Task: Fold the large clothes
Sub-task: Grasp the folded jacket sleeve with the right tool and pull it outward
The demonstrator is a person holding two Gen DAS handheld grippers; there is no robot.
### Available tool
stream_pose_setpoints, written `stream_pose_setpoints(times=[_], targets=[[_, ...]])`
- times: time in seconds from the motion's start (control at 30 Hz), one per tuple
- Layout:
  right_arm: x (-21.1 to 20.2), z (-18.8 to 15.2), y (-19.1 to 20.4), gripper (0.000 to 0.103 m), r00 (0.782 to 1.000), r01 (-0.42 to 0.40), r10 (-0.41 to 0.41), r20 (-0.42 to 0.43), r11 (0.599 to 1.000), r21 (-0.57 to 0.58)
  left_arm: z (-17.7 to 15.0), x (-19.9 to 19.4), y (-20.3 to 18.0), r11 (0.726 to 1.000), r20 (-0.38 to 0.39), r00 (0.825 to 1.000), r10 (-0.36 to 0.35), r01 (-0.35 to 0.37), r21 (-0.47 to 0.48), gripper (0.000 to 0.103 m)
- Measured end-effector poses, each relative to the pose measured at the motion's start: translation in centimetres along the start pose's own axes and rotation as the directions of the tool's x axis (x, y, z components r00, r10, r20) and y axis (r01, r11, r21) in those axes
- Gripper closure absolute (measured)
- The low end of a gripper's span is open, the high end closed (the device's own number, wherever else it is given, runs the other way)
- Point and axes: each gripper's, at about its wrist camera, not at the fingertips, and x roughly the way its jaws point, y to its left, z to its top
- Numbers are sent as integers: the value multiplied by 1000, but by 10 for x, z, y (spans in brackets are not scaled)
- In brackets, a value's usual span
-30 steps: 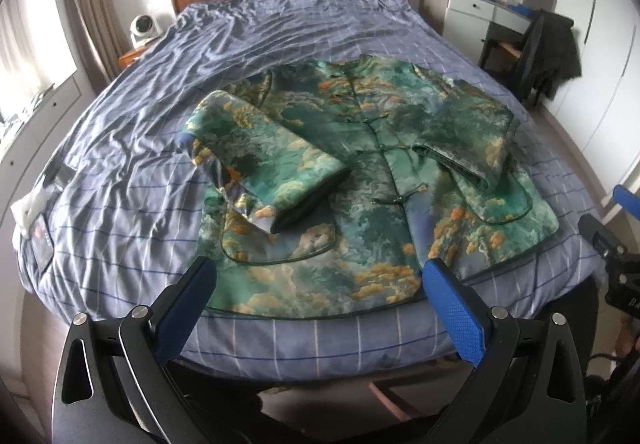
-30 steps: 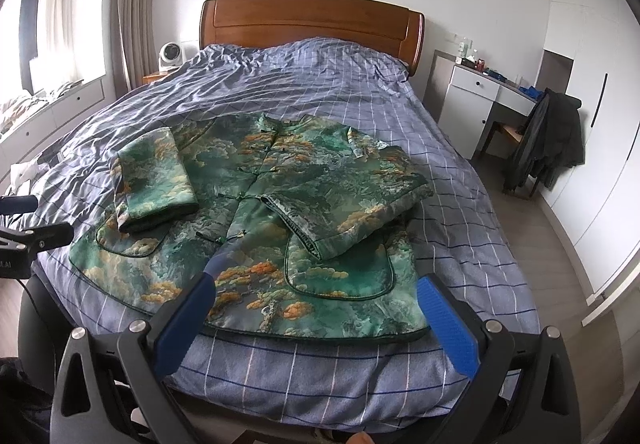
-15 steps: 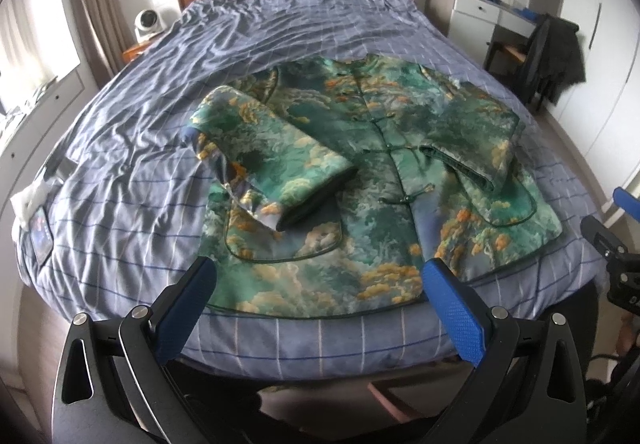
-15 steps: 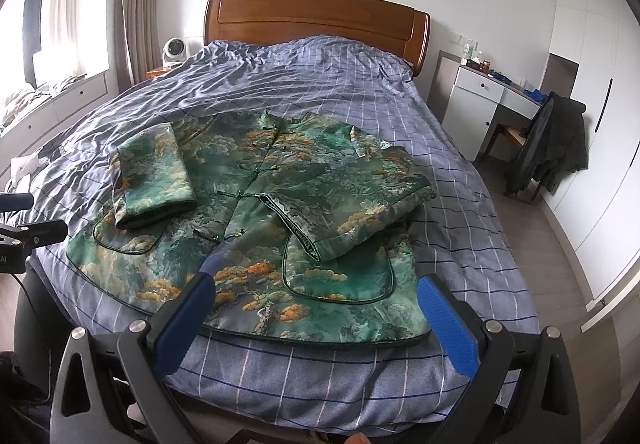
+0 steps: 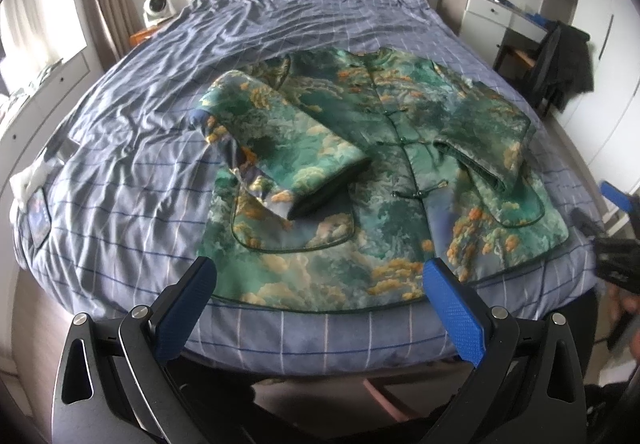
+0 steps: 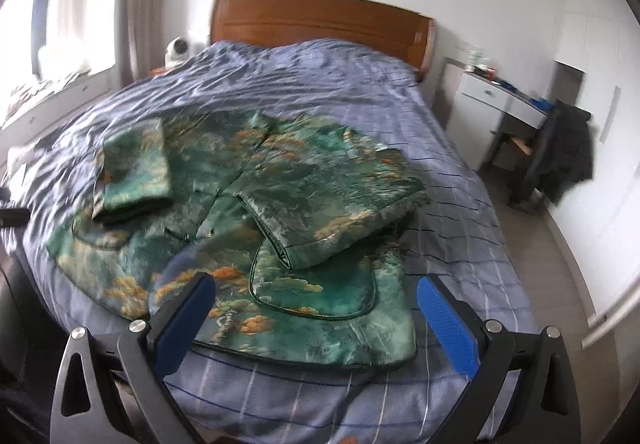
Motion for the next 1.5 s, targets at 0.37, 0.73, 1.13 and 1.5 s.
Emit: stream_pose_setpoints(times=[0.37,0.73,1.13,1.5], targets=[[163,19,36,14,989,-88,41,-142,935,-343,-6,-12,6,1000,11,1000,25,-25,-9,0],[141,43,-11,91,991,-110,99,-94,986,-125,-6,1,5,1000,-16,1000,6,-6,-7,1],[60,63,-208,91,985,95,-144,91,910,402,-2,4,3,999,3,1000,31,-32,31,0],[59,-16,-302,47,876,457,-464,-134,705,542,29,50,12,951,0,1000,0,0,310,1]])
